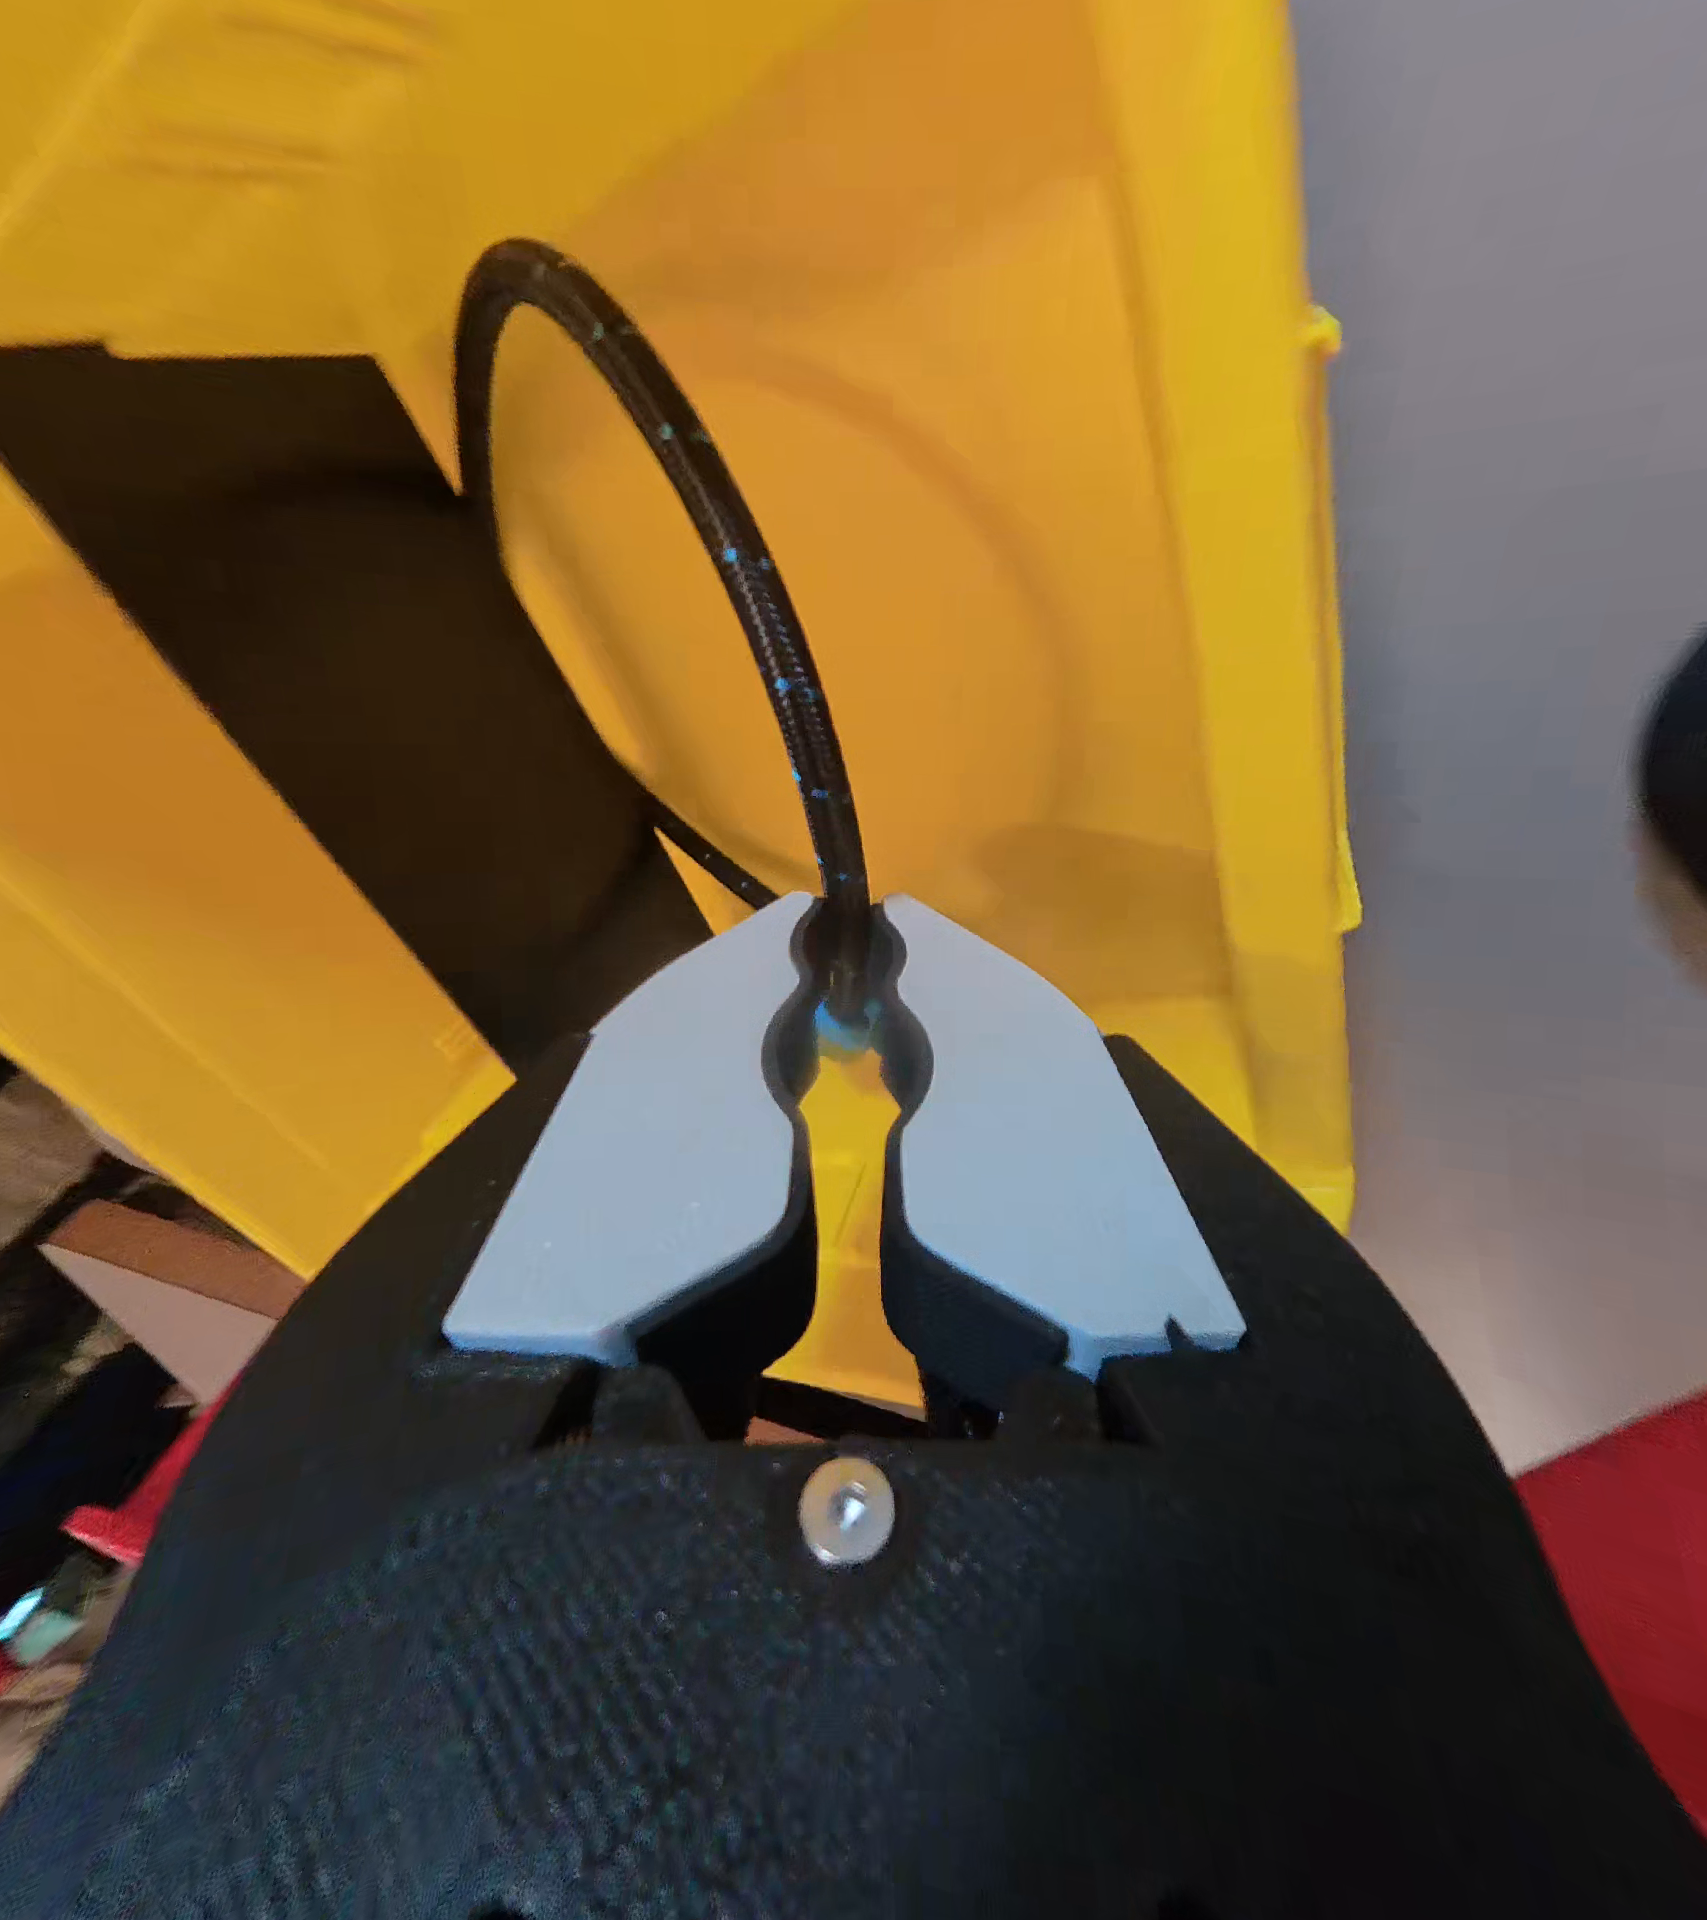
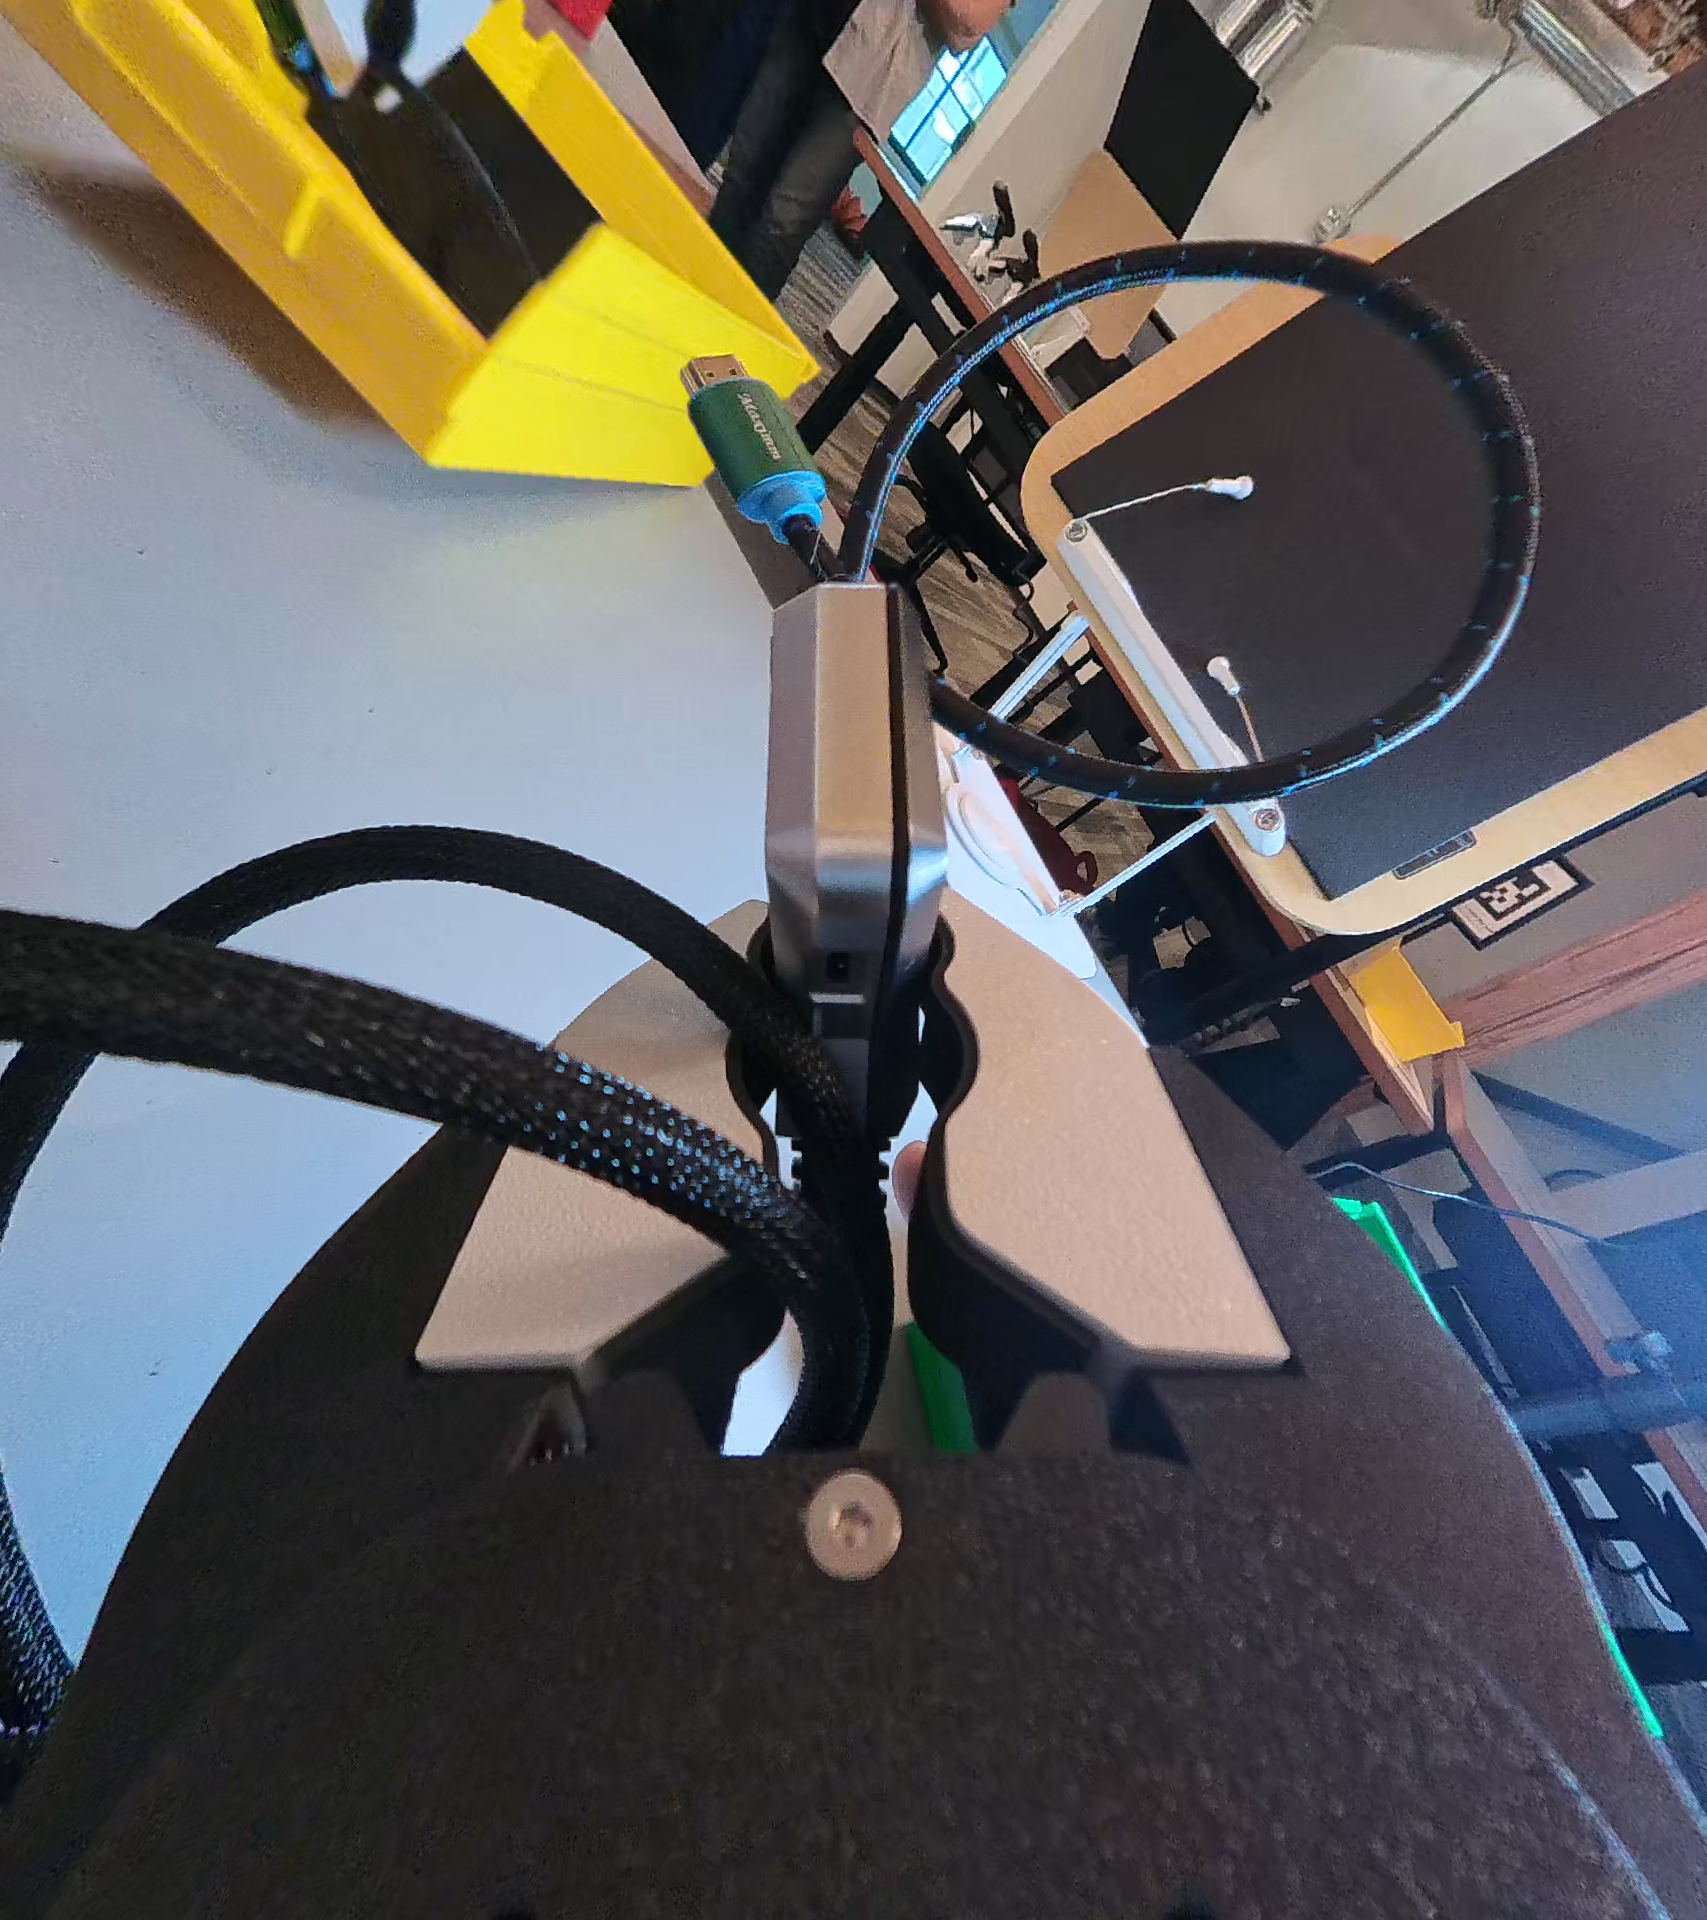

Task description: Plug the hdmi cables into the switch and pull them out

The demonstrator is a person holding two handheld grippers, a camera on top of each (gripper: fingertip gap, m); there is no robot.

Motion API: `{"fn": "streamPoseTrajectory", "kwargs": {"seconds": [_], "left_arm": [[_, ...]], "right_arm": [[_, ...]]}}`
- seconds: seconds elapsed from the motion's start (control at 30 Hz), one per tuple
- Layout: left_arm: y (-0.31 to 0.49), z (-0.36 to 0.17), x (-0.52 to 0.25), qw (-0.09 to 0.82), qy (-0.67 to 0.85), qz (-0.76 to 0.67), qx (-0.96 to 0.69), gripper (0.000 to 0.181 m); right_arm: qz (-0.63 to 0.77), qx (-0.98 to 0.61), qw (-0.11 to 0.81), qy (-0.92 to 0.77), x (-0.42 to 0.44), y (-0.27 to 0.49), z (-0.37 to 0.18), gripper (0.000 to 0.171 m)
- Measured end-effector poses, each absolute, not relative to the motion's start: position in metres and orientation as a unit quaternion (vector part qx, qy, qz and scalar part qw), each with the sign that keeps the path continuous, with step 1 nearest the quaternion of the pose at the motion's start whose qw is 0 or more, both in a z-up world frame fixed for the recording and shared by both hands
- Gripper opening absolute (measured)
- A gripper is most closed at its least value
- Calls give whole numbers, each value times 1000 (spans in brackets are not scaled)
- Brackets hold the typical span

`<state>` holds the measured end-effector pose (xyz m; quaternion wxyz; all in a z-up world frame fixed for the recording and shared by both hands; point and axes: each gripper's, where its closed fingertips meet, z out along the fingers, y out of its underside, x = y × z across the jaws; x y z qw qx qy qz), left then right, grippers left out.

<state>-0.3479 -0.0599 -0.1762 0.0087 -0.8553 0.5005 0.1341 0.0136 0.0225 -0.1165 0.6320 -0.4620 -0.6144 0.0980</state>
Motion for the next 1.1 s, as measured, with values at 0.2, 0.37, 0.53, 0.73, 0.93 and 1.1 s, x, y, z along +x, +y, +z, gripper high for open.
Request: {"fn": "streamPoseTrajectory", "kwargs": {"seconds": [0.2,0.37,0.53,0.73,0.93,1.1], "left_arm": [[-83,-142,-326,34,480,127,-867,7],[-80,-169,-333,31,477,163,-863,7],[-63,-186,-337,55,477,178,-859,7],[-58,-191,-306,110,452,27,-885,7],[-60,-164,-279,177,404,-172,-881,8],[-51,-127,-286,244,332,-177,-894,7]], "right_arm": [[108,-461,638,-608,14,21,-110,23],[101,-455,642,-609,15,18,-108,23],[100,-458,641,-607,18,21,-108,23],[99,-462,637,-609,19,23,-111,23],[101,-459,637,-611,18,22,-111,23],[105,-462,637,-608,19,23,-110,23]]}}
